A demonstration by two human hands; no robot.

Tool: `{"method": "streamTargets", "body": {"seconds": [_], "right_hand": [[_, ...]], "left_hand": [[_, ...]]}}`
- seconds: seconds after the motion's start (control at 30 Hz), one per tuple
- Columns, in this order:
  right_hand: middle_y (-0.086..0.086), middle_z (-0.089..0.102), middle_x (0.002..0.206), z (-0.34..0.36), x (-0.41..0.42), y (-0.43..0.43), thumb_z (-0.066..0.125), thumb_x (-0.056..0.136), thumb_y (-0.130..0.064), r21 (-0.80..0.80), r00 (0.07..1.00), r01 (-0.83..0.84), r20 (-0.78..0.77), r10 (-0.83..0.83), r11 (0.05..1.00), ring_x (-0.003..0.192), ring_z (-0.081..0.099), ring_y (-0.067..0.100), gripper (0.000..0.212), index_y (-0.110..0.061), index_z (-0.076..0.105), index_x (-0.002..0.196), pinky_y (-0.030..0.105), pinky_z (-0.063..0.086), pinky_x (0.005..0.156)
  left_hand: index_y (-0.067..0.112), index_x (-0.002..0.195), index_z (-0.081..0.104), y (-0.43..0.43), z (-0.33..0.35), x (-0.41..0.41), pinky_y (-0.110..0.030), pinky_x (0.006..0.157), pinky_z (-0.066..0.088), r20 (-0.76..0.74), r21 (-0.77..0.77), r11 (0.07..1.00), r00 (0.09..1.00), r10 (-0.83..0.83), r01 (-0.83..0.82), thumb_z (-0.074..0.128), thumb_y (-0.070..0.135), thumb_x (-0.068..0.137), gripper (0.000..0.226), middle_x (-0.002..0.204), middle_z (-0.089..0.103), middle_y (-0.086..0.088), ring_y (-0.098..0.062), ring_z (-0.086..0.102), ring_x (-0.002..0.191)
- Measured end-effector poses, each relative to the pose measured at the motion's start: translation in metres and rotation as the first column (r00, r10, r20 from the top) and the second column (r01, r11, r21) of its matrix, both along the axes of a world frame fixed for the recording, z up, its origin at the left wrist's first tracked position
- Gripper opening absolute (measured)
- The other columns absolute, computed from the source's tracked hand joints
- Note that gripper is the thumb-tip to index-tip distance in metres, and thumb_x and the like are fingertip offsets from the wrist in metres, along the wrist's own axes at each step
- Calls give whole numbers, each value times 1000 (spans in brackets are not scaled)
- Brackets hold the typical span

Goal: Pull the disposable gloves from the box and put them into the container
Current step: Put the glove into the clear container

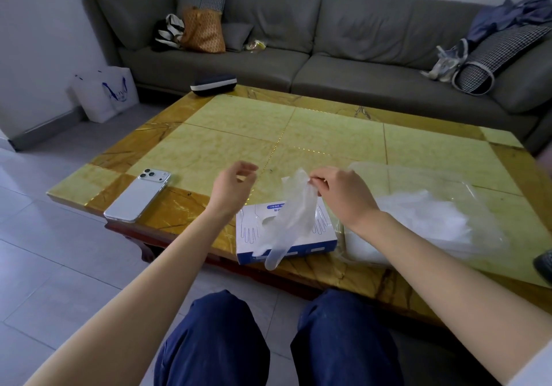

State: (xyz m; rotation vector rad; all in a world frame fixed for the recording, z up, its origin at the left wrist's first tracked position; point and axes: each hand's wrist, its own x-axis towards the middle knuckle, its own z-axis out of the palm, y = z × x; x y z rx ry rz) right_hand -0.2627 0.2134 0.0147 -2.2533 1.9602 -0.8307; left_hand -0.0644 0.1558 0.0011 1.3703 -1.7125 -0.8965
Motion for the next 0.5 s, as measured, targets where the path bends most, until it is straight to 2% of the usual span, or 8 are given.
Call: {"method": "streamTargets", "body": {"seconds": [0.07, 0.13, 0.2, 0.3, 0.4, 0.5], "right_hand": [[3, 65, 79, -1, 5, 2, 55, 95, -15, -20, 999, -35, 12, 35, 999, 67, 54, 18, 18, -6, 70, 94, 32, 48, 63], [5, 67, 81, -2, 8, 4, 56, 94, -14, -39, 998, -51, 36, 53, 998, 67, 56, 17, 17, -5, 71, 96, 27, 44, 62], [6, 68, 80, -3, 10, 5, 56, 94, -13, -37, 997, -52, 63, 54, 998, 68, 58, 17, 16, -5, 70, 95, 25, 44, 62], [5, 67, 73, -1, 5, 4, 52, 96, -13, 11, 992, -1, 129, 0, 1000, 67, 65, 19, 17, -7, 67, 90, 33, 53, 64], [6, 65, 73, 4, -8, 4, 46, 98, -13, 43, 976, 96, 191, -103, 994, 63, 63, 12, 19, -5, 62, 92, 39, 56, 64], [0, 58, 71, 12, -19, 3, 41, 100, -12, 47, 958, 165, 231, -171, 985, 64, 64, 11, 18, -8, 57, 93, 37, 58, 63]], "left_hand": [[16, 116, 56, 8, 8, -12, -20, 70, 51, 67, 35, 980, 978, -197, 195, 58, 23, 92, 25, 105, 59, 8, -10, 62, 78], [14, 110, 58, 15, 8, -23, -18, 66, 54, 74, 52, 959, 957, -281, 278, 64, 19, 87, 24, 97, 61, 7, -9, 63, 72], [8, 98, 61, 20, 5, -31, -19, 66, 55, -5, 44, 966, 967, -256, 256, 67, 8, 85, 14, 84, 67, -3, -12, 65, 70], [7, 85, 64, 22, -1, -31, -19, 70, 54, -32, -33, 988, 988, -150, 149, 65, 0, 84, 7, 77, 67, -6, -15, 65, 70], [9, 87, 67, 20, -16, -21, -13, 70, 50, 112, -114, 984, 986, -126, 139, 60, 0, 87, 11, 80, 64, 1, -11, 61, 75], [5, 95, 68, 21, -35, -12, -24, 76, 48, 391, -140, 950, 897, -206, 279, 49, 1, 93, 20, 95, 61, -3, -18, 58, 82]]}}
